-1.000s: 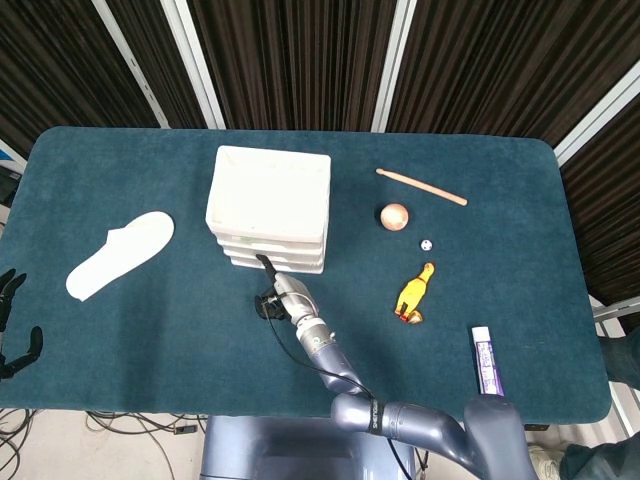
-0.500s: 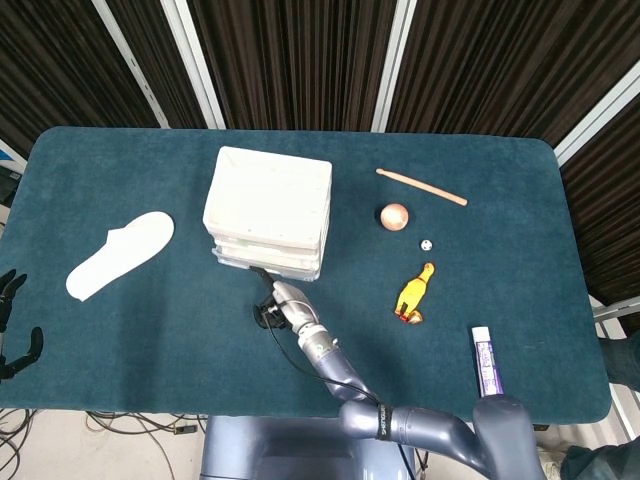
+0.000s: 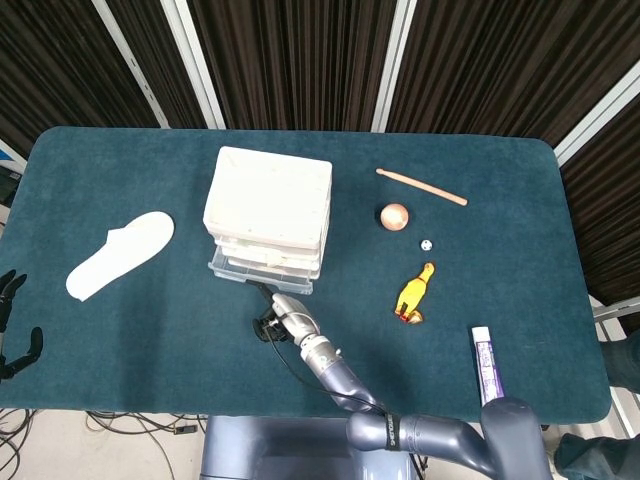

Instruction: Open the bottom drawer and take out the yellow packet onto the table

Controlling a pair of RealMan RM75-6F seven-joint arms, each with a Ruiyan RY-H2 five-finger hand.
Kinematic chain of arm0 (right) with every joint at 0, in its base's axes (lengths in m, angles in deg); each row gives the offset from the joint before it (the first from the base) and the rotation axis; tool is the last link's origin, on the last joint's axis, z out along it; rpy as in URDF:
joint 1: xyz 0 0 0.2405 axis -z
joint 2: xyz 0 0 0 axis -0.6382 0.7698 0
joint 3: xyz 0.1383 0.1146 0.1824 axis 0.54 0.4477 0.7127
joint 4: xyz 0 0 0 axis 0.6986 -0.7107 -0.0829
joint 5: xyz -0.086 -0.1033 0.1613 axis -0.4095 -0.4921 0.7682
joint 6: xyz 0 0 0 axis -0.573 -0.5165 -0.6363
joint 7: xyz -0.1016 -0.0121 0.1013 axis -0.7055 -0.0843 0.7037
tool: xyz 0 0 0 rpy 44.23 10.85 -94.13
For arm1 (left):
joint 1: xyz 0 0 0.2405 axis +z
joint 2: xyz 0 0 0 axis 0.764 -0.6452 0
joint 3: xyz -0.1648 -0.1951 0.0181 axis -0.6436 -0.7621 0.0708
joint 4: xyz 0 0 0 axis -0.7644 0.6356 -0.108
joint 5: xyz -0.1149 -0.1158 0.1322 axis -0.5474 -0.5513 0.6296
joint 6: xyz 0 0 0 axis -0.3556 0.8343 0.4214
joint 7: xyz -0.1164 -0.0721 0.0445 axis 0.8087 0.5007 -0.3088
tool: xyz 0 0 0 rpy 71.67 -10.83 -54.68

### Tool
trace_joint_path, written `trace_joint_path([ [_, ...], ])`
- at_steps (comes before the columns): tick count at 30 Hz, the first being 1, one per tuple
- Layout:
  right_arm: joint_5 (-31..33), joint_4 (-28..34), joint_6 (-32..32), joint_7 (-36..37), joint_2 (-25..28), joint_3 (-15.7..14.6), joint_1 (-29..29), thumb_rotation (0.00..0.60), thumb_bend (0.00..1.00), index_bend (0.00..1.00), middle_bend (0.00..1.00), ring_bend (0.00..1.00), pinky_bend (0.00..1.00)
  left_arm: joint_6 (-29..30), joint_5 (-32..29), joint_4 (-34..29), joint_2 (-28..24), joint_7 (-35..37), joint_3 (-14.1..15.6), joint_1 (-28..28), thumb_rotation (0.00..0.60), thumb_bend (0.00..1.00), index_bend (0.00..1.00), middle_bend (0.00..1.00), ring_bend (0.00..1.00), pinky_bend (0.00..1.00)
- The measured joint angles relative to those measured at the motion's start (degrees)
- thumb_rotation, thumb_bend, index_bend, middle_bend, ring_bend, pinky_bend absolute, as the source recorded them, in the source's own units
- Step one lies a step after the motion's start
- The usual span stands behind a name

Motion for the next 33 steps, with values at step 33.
trace_joint_path([
  [33,-5.53,14.44,-5.55,-3.62,7.10,-6.35,6.32,0.600,0.56,0.10,0.91,1.00,1.00,-0.15,-0.20,0.17,0.06,-0.34,-0.02,0.00,0.600,0.51,0.03,0.00,0.00,0.00],
])
